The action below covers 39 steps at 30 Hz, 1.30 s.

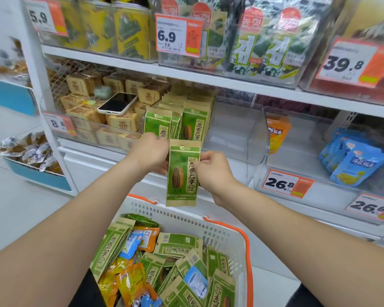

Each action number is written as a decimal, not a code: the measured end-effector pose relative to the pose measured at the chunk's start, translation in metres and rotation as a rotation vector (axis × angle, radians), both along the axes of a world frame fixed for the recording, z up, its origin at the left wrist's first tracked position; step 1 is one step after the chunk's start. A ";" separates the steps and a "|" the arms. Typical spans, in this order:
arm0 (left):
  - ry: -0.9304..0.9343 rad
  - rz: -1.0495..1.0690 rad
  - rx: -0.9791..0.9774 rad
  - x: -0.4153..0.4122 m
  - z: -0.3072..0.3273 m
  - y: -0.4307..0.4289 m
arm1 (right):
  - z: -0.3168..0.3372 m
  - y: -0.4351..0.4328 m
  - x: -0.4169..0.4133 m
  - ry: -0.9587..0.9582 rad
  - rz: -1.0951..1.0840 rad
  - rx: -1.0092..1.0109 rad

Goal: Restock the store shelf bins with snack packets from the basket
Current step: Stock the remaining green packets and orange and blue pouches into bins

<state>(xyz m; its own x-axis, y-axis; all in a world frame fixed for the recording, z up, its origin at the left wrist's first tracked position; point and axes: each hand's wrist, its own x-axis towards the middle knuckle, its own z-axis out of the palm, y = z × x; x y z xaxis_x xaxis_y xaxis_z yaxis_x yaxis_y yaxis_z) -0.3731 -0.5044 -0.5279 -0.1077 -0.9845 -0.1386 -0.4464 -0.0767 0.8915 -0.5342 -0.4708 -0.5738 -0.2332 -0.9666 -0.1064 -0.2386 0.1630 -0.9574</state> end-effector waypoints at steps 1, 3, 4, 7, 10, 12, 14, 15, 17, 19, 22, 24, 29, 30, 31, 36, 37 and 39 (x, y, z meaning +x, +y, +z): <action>0.020 0.008 -0.022 -0.001 -0.001 -0.003 | 0.001 0.000 0.000 -0.010 -0.026 -0.020; 0.017 0.005 -0.075 -0.003 -0.004 -0.005 | 0.004 -0.002 0.001 -0.010 -0.084 -0.064; 0.010 0.011 -0.103 -0.004 -0.003 -0.003 | 0.005 -0.003 0.001 -0.005 -0.104 -0.092; -0.012 0.042 -0.213 -0.002 -0.004 -0.005 | 0.006 -0.007 0.001 0.006 -0.132 -0.161; -0.005 0.069 -0.275 -0.002 -0.003 -0.008 | 0.015 -0.012 0.002 0.040 -0.185 -0.237; 0.016 0.101 -0.312 -0.006 0.002 -0.005 | 0.026 -0.017 0.002 0.092 -0.254 -0.329; -0.099 0.124 -0.420 -0.009 0.005 -0.004 | 0.039 -0.020 0.001 0.153 -0.323 -0.463; -0.185 0.136 -0.491 -0.009 0.004 -0.004 | 0.046 -0.021 0.000 0.183 -0.351 -0.541; -0.279 0.136 -0.589 -0.010 0.001 -0.004 | 0.057 -0.024 -0.001 0.237 -0.375 -0.705; -0.357 0.116 -0.678 -0.010 -0.001 -0.003 | 0.062 -0.030 -0.003 0.270 -0.357 -0.834; -0.549 0.079 -0.722 -0.010 -0.004 0.000 | 0.056 -0.045 -0.006 0.336 -0.329 -0.859; -0.659 0.054 -0.690 -0.011 -0.007 -0.003 | 0.047 -0.058 -0.008 0.417 -0.326 -0.756; -0.825 0.024 -0.511 -0.013 -0.013 -0.014 | 0.039 -0.076 -0.010 0.435 -0.378 -0.348; -0.829 0.013 -0.478 -0.014 -0.014 -0.016 | 0.041 -0.079 -0.010 0.452 -0.379 -0.298; -0.824 0.003 -0.454 -0.015 -0.016 -0.018 | 0.043 -0.081 -0.010 0.466 -0.373 -0.261; -0.843 -0.027 -0.422 -0.017 -0.026 -0.023 | 0.046 -0.089 -0.007 0.516 -0.272 -0.084; -0.857 -0.019 -0.430 -0.018 -0.027 -0.023 | 0.046 -0.089 -0.007 0.501 -0.260 -0.072; -0.869 0.003 -0.442 -0.017 -0.029 -0.023 | 0.045 -0.090 -0.008 0.469 -0.264 -0.091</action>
